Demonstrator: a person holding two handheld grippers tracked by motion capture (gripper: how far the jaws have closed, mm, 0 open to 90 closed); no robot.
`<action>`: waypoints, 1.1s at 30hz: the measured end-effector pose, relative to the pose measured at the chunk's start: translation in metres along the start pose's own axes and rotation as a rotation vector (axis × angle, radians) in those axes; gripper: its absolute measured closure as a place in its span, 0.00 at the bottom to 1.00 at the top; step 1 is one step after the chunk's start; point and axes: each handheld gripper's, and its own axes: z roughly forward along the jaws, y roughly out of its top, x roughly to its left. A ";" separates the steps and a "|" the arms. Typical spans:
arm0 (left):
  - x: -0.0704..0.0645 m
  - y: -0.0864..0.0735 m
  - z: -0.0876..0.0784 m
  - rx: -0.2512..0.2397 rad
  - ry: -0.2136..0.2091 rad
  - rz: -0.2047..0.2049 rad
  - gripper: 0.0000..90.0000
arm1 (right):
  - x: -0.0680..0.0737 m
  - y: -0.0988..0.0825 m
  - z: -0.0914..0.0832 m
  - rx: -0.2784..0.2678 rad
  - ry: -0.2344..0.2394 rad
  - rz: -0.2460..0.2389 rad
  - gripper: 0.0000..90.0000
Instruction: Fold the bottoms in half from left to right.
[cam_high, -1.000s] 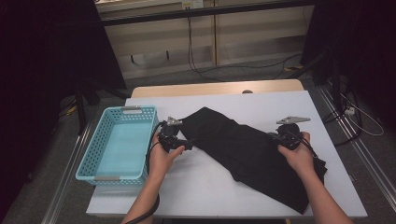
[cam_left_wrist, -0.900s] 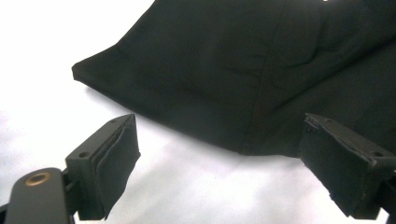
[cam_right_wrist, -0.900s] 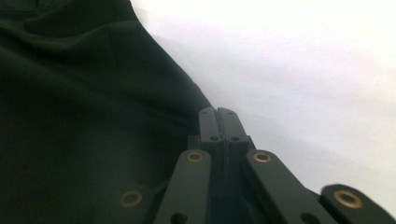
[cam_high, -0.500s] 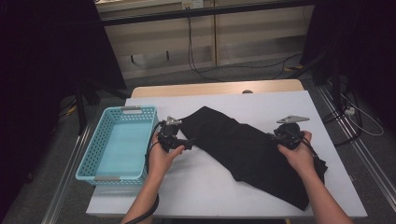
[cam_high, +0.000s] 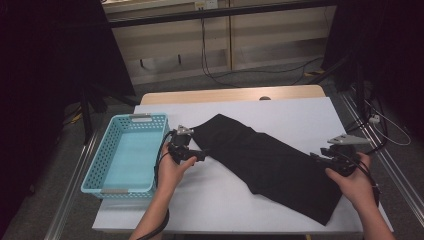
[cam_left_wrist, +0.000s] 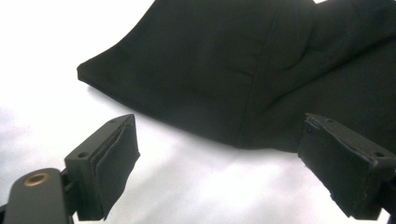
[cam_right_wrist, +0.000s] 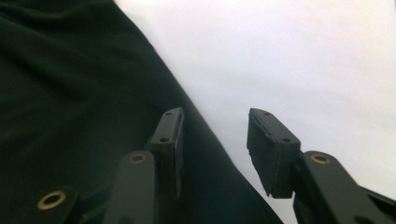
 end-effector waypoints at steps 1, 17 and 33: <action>0.000 0.000 0.000 -0.002 0.000 -0.002 0.14 | -0.003 -0.003 -0.002 0.003 -0.003 -0.001 0.69; -0.001 -0.002 -0.004 -0.016 0.012 0.000 0.14 | -0.012 -0.027 0.006 0.113 -0.025 -0.023 0.80; -0.004 -0.001 -0.003 -0.010 0.011 0.012 0.14 | -0.016 -0.012 0.014 0.017 -0.033 -0.027 0.89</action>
